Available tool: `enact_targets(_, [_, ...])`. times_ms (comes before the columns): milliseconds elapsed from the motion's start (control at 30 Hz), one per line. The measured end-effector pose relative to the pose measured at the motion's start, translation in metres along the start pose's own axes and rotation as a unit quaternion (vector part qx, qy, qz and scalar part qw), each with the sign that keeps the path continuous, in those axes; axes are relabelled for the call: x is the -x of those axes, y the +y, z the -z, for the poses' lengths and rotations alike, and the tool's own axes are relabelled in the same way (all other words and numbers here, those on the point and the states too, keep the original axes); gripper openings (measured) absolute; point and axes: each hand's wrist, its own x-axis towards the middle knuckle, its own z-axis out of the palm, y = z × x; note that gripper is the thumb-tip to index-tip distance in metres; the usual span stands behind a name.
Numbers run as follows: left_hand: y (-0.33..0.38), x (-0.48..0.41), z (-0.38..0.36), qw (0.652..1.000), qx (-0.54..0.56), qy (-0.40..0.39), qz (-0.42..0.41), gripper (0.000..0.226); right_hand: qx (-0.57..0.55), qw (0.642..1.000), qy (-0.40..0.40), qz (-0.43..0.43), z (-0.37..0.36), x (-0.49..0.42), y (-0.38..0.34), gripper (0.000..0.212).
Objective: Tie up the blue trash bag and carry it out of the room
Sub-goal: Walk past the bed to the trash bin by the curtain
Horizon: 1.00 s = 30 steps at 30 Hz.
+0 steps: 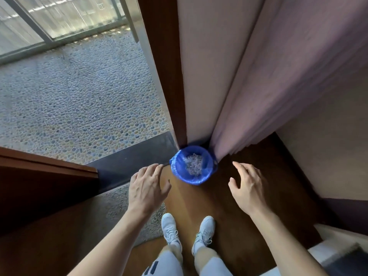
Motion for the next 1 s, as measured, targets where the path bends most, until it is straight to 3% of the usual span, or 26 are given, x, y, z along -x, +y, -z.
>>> enact_targets(267, [-0.034,-0.066,-0.135,1.000,0.013,-0.018,0.000,0.057,-0.011,1.000,-0.014,-0.016,-0.119,-0.026,0.063,0.054])
enact_targets(700, [-0.096,-0.202,-0.427,0.997,0.063,0.030,-0.037,0.047,0.028,1.000,0.001,0.004,-0.384,-0.094,0.212,0.055])
enact_targets(867, [-0.123,-0.251,-0.490,0.994,0.064,0.036,-0.086,0.059,0.070,0.997,-0.010,-0.024,-0.421,-0.115,0.243,0.052])
enact_targets(1000, [-0.128,-0.270,-0.516,0.991,0.119,-0.021,-0.066,0.075,0.093,0.992,-0.056,-0.066,-0.436,-0.123,0.249,0.045])
